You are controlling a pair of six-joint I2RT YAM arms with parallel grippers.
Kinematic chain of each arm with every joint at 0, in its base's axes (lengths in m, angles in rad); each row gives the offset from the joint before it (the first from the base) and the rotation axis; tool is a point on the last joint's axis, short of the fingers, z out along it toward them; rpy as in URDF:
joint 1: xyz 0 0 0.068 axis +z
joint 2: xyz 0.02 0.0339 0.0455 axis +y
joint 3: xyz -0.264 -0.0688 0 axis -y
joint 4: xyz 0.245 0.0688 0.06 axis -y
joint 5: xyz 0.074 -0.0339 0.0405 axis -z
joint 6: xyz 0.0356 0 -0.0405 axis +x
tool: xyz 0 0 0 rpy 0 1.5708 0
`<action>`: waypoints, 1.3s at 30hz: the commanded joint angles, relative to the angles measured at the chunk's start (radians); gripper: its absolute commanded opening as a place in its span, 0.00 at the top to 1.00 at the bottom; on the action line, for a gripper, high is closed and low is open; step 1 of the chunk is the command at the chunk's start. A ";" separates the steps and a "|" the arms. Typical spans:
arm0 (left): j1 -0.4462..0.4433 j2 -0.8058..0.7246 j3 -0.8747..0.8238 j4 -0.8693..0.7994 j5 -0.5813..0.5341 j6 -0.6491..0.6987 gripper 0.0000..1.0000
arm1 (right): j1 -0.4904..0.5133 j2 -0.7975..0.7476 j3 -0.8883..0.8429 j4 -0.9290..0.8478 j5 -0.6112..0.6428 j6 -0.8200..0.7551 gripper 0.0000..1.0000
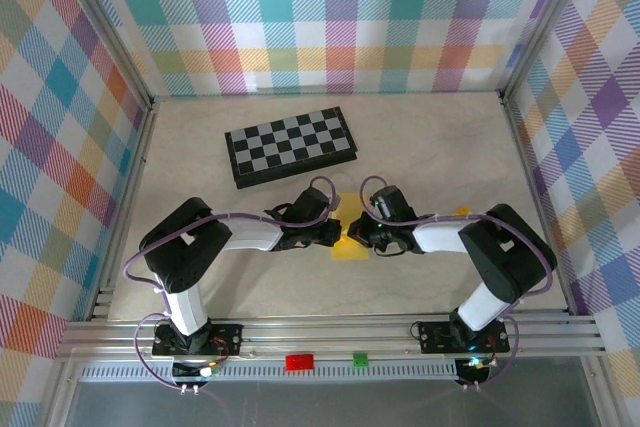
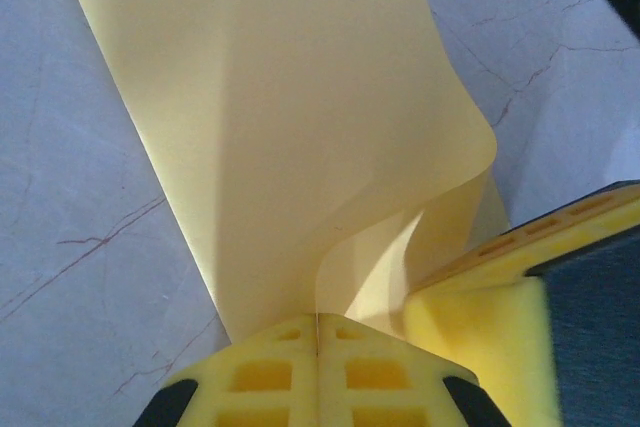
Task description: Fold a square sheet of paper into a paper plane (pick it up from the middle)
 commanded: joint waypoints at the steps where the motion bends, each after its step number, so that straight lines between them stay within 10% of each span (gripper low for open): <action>1: 0.003 0.035 -0.009 -0.100 -0.009 0.004 1.00 | -0.028 -0.053 0.057 -0.063 -0.004 -0.050 0.93; 39: 0.003 0.033 -0.008 -0.101 -0.008 0.007 1.00 | -0.118 -0.071 -0.048 -0.056 0.011 -0.068 0.91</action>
